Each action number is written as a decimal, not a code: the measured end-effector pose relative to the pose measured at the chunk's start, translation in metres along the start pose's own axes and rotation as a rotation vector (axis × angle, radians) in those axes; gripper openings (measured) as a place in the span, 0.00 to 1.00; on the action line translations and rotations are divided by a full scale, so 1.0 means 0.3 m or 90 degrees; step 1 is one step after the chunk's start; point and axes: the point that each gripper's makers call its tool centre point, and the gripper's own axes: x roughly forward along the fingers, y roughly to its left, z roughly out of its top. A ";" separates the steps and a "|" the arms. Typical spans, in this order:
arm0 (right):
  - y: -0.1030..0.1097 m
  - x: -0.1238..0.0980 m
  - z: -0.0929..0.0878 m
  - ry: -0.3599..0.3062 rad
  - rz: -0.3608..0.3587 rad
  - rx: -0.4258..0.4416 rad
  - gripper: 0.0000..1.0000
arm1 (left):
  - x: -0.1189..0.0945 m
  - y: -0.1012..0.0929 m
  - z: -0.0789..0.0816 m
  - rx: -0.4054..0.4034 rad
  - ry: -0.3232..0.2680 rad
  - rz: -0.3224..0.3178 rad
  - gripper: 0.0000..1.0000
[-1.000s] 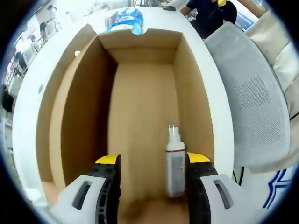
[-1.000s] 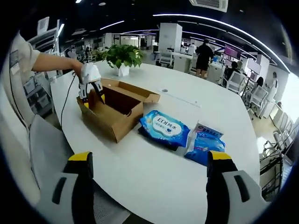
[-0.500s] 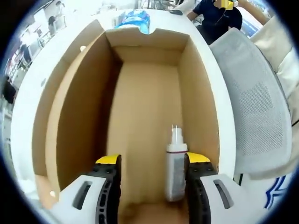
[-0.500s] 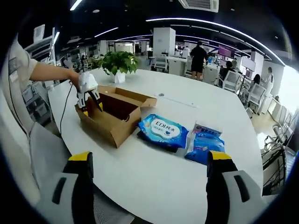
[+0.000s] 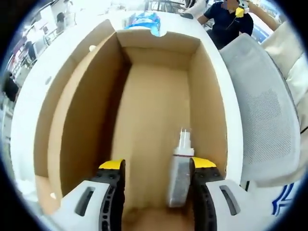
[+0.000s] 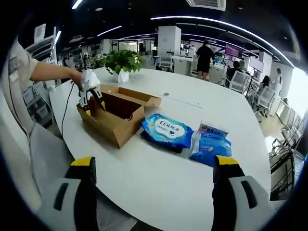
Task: Operate the shoe box by opening the lid, removing the specified soft item, and placing it in the target area until the item is outside and the box remains undamaged.
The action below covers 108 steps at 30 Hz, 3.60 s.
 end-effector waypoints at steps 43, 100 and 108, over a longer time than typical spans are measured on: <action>-0.001 0.007 -0.011 0.012 0.000 -0.006 0.96 | -0.023 -0.015 -0.031 0.016 -0.010 -0.018 0.46; 0.046 0.050 0.058 -0.051 0.021 -0.017 0.91 | -0.002 0.004 -0.047 -0.036 -0.006 0.034 0.18; 0.075 0.061 0.096 -0.074 0.041 -0.045 0.86 | -0.044 0.013 -0.030 -0.051 -0.028 0.058 0.17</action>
